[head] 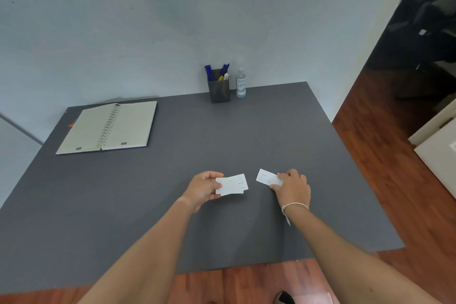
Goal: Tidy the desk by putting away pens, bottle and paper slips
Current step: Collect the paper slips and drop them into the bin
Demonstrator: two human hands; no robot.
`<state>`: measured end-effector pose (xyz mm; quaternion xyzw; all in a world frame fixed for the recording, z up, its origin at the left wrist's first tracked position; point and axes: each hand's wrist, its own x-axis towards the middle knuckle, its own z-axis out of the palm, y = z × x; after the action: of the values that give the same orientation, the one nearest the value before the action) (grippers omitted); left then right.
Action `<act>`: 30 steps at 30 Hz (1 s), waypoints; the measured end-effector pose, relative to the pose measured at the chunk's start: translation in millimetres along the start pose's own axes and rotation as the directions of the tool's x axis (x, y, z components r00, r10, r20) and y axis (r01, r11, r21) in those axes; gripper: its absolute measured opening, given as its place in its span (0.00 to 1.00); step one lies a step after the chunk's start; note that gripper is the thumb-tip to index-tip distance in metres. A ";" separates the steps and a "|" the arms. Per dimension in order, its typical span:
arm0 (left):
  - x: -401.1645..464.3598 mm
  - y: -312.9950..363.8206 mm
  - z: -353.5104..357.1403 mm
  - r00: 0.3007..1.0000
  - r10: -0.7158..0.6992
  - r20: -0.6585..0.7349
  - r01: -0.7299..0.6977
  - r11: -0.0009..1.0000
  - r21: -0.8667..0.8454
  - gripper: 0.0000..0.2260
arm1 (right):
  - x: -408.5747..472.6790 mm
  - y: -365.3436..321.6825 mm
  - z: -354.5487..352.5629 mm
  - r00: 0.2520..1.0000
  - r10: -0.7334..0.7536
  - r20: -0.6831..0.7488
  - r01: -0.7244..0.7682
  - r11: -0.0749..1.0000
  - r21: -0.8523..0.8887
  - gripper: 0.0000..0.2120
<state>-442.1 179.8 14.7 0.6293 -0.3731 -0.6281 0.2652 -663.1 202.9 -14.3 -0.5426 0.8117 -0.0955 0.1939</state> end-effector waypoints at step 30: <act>-5.7 18.4 1.1 0.995 0.041 0.094 -0.033 0.996 -0.078 0.10 | 11.9 -44.3 -39.2 0.877 -0.224 0.426 -0.062 0.826 0.560 0.12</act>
<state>-445.3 173.8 32.7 0.5810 -0.3728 -0.6661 0.2824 -646.1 172.4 34.9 -0.5035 0.6508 -0.2008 0.5317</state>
